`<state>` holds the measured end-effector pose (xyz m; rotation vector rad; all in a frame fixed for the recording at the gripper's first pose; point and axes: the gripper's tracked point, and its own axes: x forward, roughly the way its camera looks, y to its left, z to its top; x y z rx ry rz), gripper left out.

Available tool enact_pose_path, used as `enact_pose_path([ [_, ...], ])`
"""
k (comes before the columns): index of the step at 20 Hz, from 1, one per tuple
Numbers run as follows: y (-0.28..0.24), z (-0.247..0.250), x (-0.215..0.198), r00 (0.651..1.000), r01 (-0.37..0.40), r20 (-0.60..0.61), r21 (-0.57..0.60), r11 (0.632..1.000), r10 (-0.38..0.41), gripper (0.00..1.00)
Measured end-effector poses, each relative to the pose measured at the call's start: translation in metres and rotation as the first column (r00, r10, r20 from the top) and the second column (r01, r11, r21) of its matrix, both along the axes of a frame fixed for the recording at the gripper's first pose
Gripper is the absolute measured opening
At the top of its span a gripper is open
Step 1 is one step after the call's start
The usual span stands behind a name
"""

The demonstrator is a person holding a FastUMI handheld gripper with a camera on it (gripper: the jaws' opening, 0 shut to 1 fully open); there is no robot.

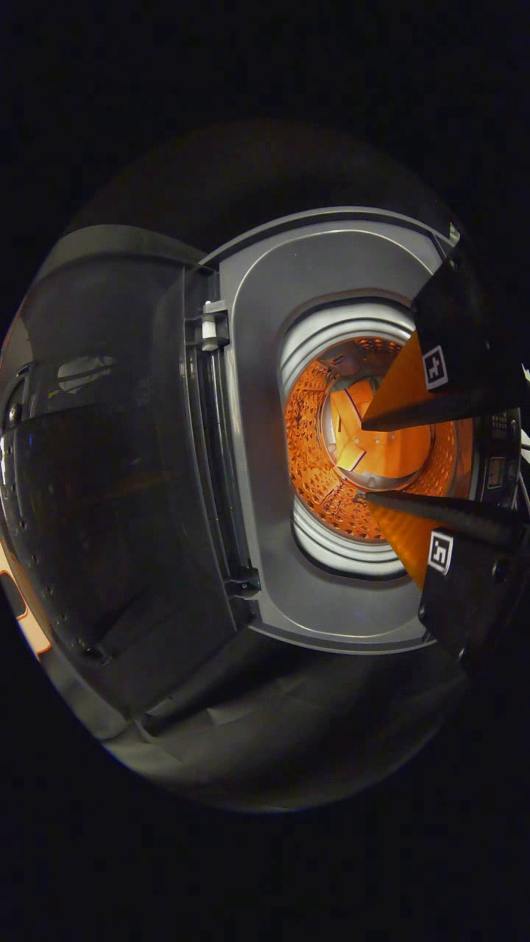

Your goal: Put the clothes into the washing machine and then close the washing machine lid.

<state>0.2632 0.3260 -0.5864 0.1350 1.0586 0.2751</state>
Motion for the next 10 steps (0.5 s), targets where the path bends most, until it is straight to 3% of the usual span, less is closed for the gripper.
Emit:
enact_pose_path([
  [6, -0.001, 0.01, 0.0, 1.0, -0.009, 0.029, -0.011, 1.0, 0.01, 0.71],
  [10, 0.002, 0.017, 0.0, 0.999, -0.013, 0.043, -0.009, 1.0, 0.014, 0.9],
])
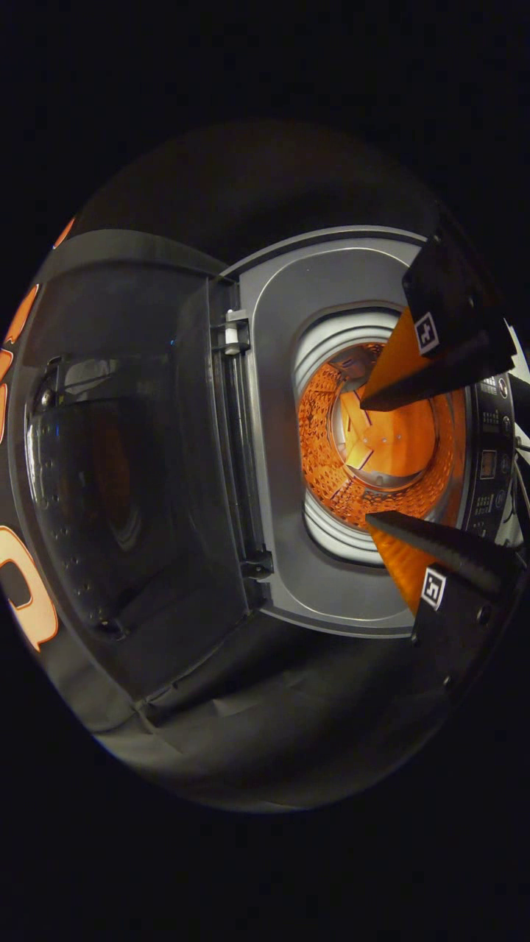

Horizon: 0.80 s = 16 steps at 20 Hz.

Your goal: Put the clothes into the washing machine and then close the washing machine lid.

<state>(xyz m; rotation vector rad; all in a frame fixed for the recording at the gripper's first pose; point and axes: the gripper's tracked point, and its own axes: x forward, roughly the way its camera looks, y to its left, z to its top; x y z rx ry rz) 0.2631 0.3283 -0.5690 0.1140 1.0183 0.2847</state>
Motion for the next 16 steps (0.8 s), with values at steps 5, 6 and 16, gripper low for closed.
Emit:
enact_pose_path([
  [5, -0.002, 0.015, -0.006, 1.0, -0.006, 0.016, -0.013, 1.0, 0.006, 0.99],
  [6, -0.003, 0.022, -0.006, 1.0, -0.003, 0.024, -0.011, 1.0, 0.003, 0.99],
  [16, 0.018, 0.167, 0.034, 0.976, -0.029, 0.217, 0.069, 0.997, 0.013, 0.98],
])
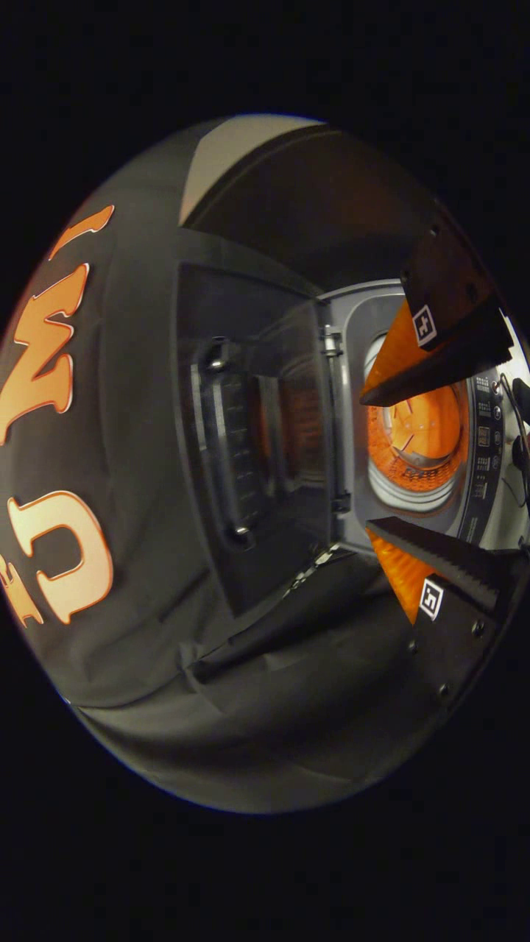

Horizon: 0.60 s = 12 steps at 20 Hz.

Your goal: Put the clothes into the washing machine and then close the washing machine lid.

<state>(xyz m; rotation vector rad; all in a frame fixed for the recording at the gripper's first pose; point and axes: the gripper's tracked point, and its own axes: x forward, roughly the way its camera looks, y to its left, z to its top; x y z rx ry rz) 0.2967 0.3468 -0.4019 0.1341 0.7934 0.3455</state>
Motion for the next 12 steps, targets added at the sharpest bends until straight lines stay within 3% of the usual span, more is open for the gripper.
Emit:
enact_pose_path([
  [6, -0.002, 0.063, 0.052, 0.994, -0.007, 0.109, -0.034, 0.999, 0.01, 0.98],
  [12, -0.001, 0.083, 0.089, 0.99, 0.009, 0.144, -0.03, 1.0, -0.005, 0.98],
])
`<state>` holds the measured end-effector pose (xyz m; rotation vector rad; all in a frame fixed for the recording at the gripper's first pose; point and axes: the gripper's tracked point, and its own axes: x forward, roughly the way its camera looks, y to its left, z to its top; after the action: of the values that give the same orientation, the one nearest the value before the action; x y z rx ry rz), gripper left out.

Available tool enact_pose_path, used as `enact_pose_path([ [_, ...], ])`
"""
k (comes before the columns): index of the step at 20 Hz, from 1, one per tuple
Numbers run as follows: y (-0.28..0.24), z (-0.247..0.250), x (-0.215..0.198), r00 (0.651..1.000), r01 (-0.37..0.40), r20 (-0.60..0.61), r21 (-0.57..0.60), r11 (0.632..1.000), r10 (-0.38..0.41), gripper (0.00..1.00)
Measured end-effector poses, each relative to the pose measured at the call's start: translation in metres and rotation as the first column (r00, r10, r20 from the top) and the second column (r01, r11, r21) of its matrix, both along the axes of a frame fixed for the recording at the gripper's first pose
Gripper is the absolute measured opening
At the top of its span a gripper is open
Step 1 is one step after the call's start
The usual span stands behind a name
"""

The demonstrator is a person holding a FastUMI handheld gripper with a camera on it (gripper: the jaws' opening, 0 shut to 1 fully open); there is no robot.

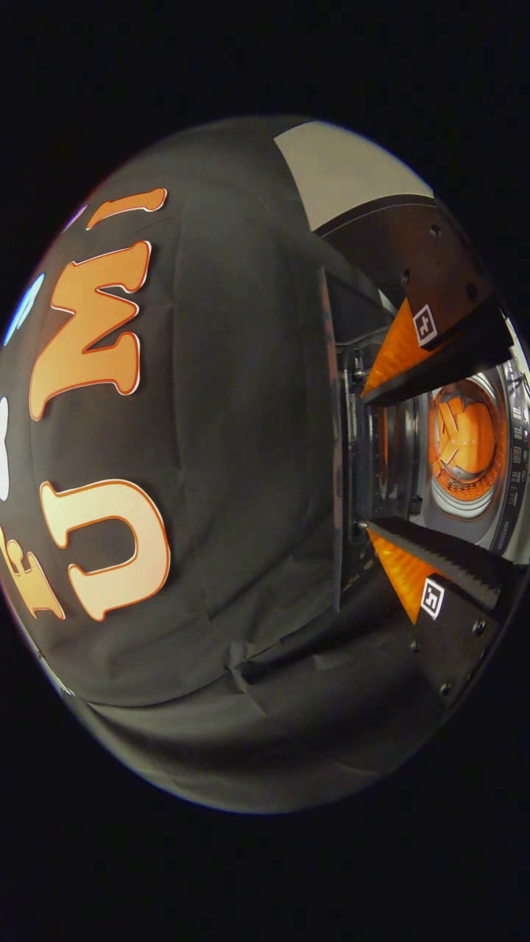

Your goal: Put the clothes into the washing machine and then close the washing machine lid.

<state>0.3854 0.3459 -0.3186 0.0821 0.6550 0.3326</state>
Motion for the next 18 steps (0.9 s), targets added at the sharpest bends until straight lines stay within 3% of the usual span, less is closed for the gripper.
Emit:
enact_pose_path([
  [8, 0.006, 0.0, 0.047, 1.0, 0.021, -0.003, -0.013, 1.0, -0.021, 0.98],
  [18, 0.013, -0.017, 0.075, 0.999, 0.05, 0.003, -0.074, 0.996, -0.049, 0.99],
])
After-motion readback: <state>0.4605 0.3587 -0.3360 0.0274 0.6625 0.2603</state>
